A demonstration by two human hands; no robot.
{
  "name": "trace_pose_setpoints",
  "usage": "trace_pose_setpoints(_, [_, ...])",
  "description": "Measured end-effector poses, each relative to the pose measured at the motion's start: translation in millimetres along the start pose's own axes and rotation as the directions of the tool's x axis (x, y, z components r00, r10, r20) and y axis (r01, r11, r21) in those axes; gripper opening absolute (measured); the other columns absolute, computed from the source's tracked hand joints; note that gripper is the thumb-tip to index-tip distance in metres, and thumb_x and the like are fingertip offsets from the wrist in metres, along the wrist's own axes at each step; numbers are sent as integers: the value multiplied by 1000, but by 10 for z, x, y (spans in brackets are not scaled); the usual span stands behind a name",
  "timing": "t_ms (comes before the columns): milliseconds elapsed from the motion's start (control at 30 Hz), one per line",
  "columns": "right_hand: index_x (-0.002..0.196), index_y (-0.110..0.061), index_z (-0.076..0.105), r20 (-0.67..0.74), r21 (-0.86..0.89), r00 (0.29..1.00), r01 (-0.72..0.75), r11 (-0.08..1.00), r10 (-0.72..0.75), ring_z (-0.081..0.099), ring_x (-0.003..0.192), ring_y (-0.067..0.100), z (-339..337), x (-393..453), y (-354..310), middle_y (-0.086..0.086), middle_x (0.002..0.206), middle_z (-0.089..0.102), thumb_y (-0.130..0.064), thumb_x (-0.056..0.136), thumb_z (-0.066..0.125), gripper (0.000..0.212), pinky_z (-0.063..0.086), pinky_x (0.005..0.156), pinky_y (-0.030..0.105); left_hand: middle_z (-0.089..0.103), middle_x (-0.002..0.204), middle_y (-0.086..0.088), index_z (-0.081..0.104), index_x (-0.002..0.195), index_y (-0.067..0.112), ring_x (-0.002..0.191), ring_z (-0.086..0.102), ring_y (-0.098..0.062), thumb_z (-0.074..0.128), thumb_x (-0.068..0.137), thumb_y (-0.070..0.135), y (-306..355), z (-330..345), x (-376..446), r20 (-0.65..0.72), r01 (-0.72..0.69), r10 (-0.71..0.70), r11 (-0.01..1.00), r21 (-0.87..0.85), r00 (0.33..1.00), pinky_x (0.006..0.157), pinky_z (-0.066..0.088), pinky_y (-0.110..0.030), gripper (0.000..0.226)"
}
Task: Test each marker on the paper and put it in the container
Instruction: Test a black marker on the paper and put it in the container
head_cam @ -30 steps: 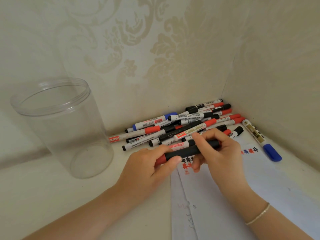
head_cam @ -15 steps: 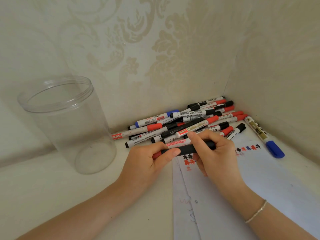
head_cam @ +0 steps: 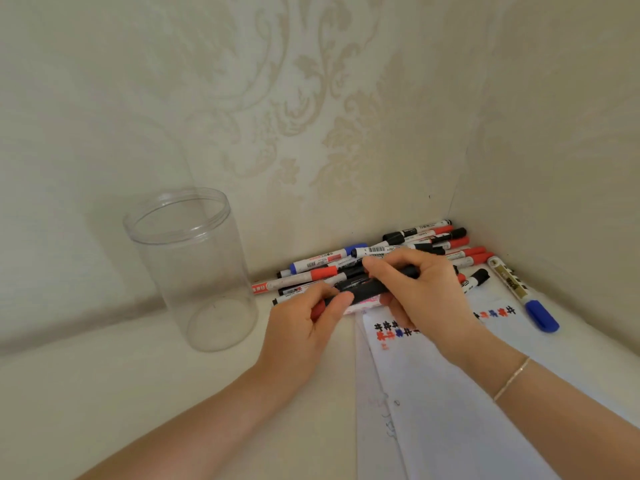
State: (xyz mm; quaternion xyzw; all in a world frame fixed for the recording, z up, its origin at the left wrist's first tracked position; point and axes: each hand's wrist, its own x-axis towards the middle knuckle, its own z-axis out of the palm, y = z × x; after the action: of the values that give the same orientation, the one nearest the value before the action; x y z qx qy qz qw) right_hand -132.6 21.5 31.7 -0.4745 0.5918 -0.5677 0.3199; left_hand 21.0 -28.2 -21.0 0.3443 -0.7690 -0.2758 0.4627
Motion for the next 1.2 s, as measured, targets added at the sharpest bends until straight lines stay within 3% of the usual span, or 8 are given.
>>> trace_pose_setpoints(100, [81, -6, 66, 174, 283, 984, -93, 955, 44, 50, 42, 15, 37, 156, -260, 15, 62, 58, -7, 83, 67, 3, 43, 42, 22, 55, 60, 11, 48, 91, 22, 55, 50, 0, 63, 88, 32, 288, -250, 227, -157, 112, -138, 980, -165, 978, 53, 36, -11, 18])
trace_pose_setpoints(233, [84, -11, 68, 394, 594, 917, -203, 779, -62, 63, 65, 16, 210, 291, -639, 10, 82, 67, -4, 70, 67, 16, 53, 61, 22, 60, 78, 13, 45, 95, 26, 71, 63, -5, 68, 86, 21, 785, -874, 506, -300, -121, 81, 985, -120, 951, 64, 46, -17, 26])
trace_pose_setpoints(367, [101, -11, 69, 404, 408, 887, 45, 912, -224, 69, 85, 19, 616, 377, -1022, 8, 95, 74, -9, 78, 69, 23, 55, 81, 24, 64, 85, 1, 42, 107, 25, 69, 67, -11, 65, 89, 16, 1019, -1420, 767, -403, -210, 185, 977, -19, 896, 69, 52, -26, 31])
trace_pose_setpoints(467, [95, -8, 70, 362, 149, 887, 250, 957, -288, 66, 69, 14, 999, 416, -1227, 10, 84, 75, -13, 81, 72, 15, 53, 68, 19, 68, 81, 2, 40, 108, 25, 72, 66, -15, 63, 90, 22, 948, -1725, 951, -426, -130, 142, 990, 57, 894, 78, 54, -40, 29])
trace_pose_setpoints(633, [97, -16, 67, 433, -349, 850, 465, 814, -300, 64, 96, 23, 1408, 540, -1252, 5, 104, 68, -31, 86, 65, 18, 48, 75, 26, 61, 91, 10, 45, 119, 26, 75, 63, -8, 59, 93, 27, 799, -1934, 1037, -198, -77, 176, 901, 428, 964, 77, 53, -31, 30])
trace_pose_setpoints(867, [100, -12, 69, 122, -374, 951, 308, 875, -283, 56, 90, 12, 1067, 802, -711, 3, 105, 67, 0, 89, 47, 27, 35, 76, 13, 63, 89, 8, 44, 94, 20, 70, 63, -15, 69, 85, 26, 570, -1872, 1068, 166, -68, -45, 786, 615, 985, 71, 53, -39, 28])
trace_pose_setpoints(1033, [126, -19, 55, 421, -664, 907, 323, 675, -20, 52, 111, 15, 913, 791, -89, 1, 128, 55, -1, 89, 47, 42, 40, 90, 18, 61, 63, 12, 49, 71, 23, 66, 59, -11, 77, 73, 22, 466, -1754, 1152, 316, -49, -214, 754, 655, 924, 60, 44, -26, 28])
trace_pose_setpoints(1200, [126, -20, 52, 517, -762, 855, 483, 432, -44, 49, 115, 22, 1030, 766, 137, 2, 126, 52, -11, 91, 46, 37, 42, 90, 30, 69, 69, 8, 73, 80, 20, 62, 60, -5, 81, 71, 39, 408, -1666, 1228, 472, -122, -361, 677, 725, 805, 65, 52, -28, 22])
